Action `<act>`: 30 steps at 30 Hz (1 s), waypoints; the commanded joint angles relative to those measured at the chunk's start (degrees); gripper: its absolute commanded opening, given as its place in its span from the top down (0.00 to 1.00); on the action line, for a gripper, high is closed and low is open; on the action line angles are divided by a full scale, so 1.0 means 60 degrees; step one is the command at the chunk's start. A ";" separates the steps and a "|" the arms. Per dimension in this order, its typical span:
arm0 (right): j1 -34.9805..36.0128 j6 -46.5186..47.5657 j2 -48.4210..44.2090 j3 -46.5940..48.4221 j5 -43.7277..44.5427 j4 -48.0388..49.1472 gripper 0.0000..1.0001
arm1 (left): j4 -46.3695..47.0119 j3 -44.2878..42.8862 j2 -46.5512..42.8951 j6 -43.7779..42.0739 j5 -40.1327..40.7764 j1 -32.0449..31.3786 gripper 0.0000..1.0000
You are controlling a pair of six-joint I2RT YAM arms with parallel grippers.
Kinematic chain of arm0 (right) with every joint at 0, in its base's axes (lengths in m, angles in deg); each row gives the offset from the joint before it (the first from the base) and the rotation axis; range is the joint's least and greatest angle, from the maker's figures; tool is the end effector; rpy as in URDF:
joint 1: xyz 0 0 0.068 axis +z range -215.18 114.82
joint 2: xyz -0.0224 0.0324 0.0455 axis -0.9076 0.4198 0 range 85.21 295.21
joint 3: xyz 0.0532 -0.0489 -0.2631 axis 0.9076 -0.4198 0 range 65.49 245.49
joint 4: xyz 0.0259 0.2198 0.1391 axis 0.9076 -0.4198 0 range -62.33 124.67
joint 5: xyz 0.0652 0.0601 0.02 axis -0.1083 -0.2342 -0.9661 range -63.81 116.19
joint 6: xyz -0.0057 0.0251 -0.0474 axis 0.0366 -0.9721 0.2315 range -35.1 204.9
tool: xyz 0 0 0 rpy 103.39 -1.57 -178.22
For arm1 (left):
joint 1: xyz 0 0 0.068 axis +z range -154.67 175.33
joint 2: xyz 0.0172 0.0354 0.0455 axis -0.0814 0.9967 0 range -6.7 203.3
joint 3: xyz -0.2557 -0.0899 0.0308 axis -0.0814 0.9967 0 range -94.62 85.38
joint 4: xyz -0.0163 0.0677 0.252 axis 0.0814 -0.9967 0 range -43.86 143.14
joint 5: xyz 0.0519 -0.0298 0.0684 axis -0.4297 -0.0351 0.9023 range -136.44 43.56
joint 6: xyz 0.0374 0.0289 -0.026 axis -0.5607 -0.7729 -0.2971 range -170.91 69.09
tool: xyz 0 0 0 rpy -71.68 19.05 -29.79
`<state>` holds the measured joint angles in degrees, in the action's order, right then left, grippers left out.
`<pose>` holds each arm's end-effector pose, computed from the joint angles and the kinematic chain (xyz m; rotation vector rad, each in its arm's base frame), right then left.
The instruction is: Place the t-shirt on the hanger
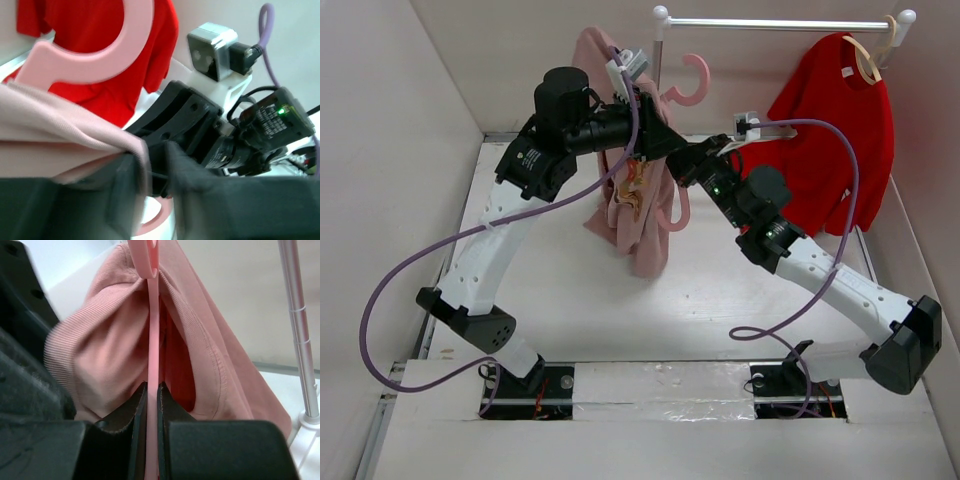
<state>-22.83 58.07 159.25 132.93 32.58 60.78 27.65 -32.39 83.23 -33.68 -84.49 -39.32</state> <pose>0.2250 0.1996 0.4352 -0.0732 1.2906 0.9760 0.2427 -0.1945 0.5490 0.7968 1.4695 -1.2048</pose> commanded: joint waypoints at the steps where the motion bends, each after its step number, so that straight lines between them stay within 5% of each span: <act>1: 0.0017 -0.0069 -0.0225 0.0435 0.0092 0.1976 1.00 | -0.0304 -0.0628 -0.0530 0.0350 0.0024 -0.0172 0.71; 3: 0.0017 -0.0069 -0.0371 0.0420 0.0179 0.1977 1.00 | -0.0554 -0.0833 -0.0501 0.0350 0.0786 -0.0172 0.54; 8: 0.0017 0.0018 -0.0942 0.0201 0.0384 0.1729 1.00 | -0.0426 -0.1142 -0.0822 0.0641 0.2746 -0.0172 0.34; 15: 0.0105 0.0135 -0.1339 0.0069 0.0443 0.1216 1.00 | 0.1084 -0.1112 -0.0824 0.1960 0.2737 0.0032 0.15; 17: 0.0105 0.0165 -0.1412 0.0083 0.0414 0.1098 1.00 | 0.1246 -0.1303 -0.0648 0.2209 0.3129 0.0034 0.17; 18: 0.0105 0.0150 -0.1485 0.0040 0.0414 0.1025 1.00 | 0.1304 -0.1332 -0.0604 0.2312 0.3321 0.0121 0.35; 22: 0.0105 0.0208 -0.1602 0.0054 0.0414 0.0805 1.00 | 0.1773 -0.1156 -0.0385 0.3001 0.3674 0.0486 0.56; 25: 0.0105 0.0296 -0.1588 0.0156 0.0414 0.0615 1.00 | 0.1627 -0.1595 0.0112 0.3163 0.3631 0.0488 0.52; 30: 0.0193 0.0312 -0.1544 0.0244 0.0385 0.0498 1.00 | 0.1671 -0.1889 0.0597 0.3323 0.3469 0.0488 0.31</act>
<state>-22.59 58.79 151.66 132.80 34.16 57.91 34.88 -41.75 85.92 -15.56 -63.92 -36.42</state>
